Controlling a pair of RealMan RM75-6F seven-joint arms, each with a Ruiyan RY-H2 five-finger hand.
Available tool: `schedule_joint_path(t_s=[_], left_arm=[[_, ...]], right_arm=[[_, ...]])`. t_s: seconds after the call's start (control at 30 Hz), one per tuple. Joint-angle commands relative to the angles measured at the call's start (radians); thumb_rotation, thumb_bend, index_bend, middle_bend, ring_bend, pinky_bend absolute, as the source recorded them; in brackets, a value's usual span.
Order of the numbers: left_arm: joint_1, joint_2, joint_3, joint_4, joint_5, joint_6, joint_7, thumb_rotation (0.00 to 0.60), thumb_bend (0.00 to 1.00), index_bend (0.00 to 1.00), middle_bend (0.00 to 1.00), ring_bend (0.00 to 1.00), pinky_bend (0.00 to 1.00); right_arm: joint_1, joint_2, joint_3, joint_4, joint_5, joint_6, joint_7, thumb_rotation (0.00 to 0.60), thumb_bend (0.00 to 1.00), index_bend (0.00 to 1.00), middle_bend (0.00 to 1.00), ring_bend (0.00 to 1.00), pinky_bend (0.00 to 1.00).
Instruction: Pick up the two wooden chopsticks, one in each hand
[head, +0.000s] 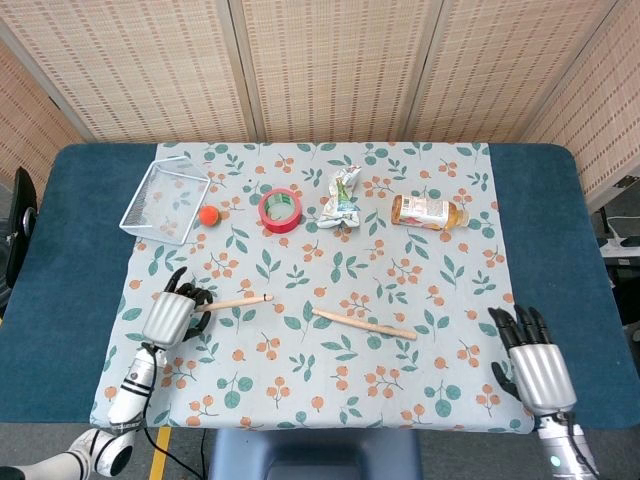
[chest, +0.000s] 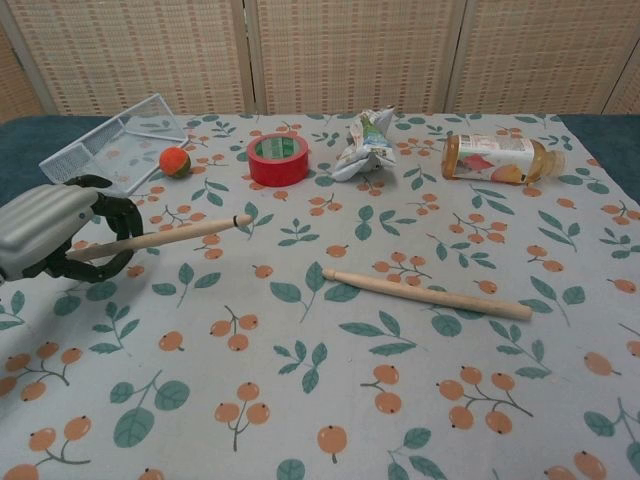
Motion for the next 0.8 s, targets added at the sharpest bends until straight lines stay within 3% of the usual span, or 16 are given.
schedule_joint_path(t_s=[0.03,0.33,0.6,0.8], left_arm=[[0.021,0.033,0.012,-0.006,0.023,0.037,-0.038,0.6,0.55,0.79,0.79,0.39,0.13],[0.04,0.086,0.01,-0.046,0.026,0.058,-0.035,0.6,0.54,0.79,0.78,0.39,0.13],[0.044,0.096,0.003,-0.042,0.019,0.051,-0.041,0.6,0.54,0.78,0.78,0.39,0.13],[0.045,0.102,-0.005,-0.034,0.012,0.047,-0.05,0.6,0.54,0.78,0.78,0.39,0.12]], right_arm=[[0.03,-0.089,0.028,-0.005,0.042,-0.04,-0.09,0.6,0.29,0.12,0.17,0.0,0.0],[0.15,-0.312,0.108,0.073,0.209,-0.169,-0.319,0.6,0.29,0.19,0.23,0.0,0.0],[0.244,-0.448,0.14,0.166,0.305,-0.25,-0.405,0.6,0.29,0.28,0.3,0.0,0.0],[0.29,-0.496,0.148,0.211,0.34,-0.27,-0.433,0.6,0.29,0.35,0.35,0.03,0.0]])
